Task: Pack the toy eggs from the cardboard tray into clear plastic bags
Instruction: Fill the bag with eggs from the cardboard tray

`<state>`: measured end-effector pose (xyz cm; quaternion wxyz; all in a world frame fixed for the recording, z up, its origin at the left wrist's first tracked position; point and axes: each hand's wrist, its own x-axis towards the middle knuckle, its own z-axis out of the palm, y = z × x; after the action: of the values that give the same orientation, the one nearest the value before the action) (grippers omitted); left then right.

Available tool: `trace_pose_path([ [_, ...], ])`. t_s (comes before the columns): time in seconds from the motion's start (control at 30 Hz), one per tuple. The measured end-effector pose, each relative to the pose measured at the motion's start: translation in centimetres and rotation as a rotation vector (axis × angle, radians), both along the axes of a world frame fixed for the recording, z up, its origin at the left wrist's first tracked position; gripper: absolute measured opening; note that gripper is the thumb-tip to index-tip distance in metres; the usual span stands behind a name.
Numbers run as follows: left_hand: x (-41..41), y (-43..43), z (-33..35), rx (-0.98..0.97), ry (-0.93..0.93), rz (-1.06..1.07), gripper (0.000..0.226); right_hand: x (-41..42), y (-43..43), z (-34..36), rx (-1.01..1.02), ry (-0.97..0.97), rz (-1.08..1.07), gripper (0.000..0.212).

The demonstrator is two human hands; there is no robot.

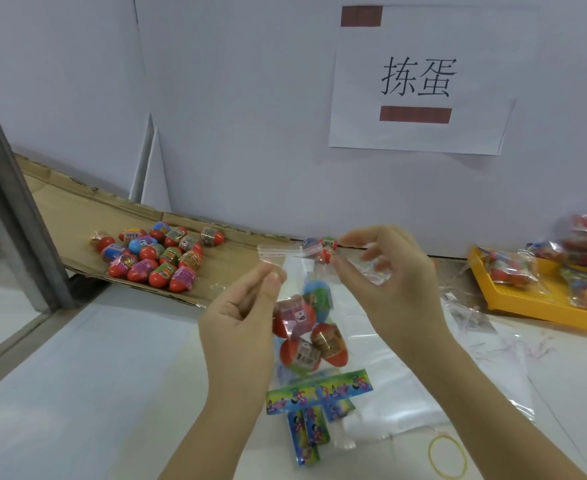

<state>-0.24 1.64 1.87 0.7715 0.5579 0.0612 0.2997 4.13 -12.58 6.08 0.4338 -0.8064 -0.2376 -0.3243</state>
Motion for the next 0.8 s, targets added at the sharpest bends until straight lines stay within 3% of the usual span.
trace_pose_path([
  [0.1, -0.2, -0.5, 0.0, 0.1, -0.033, -0.014, 0.027, -0.5, -0.1, 0.5, -0.209, -0.165, 0.088, 0.007],
  [0.33, -1.1, -1.5, -0.7, 0.471, -0.069, 0.002, 0.055, -0.9, 0.4, 0.2, -0.391, -0.326, 0.053, 0.025],
  [0.6, -1.2, -1.8, -1.1, 0.528, -0.133, -0.021, 0.044, -0.4, 0.5, -0.2, -0.448, -0.646, -0.08, 0.015],
  [0.8, -1.3, -1.9, -1.0, 0.538, -0.161, -0.026, 0.047, -0.6, 0.5, -0.1, -0.395, -0.668, -0.148, 0.015],
])
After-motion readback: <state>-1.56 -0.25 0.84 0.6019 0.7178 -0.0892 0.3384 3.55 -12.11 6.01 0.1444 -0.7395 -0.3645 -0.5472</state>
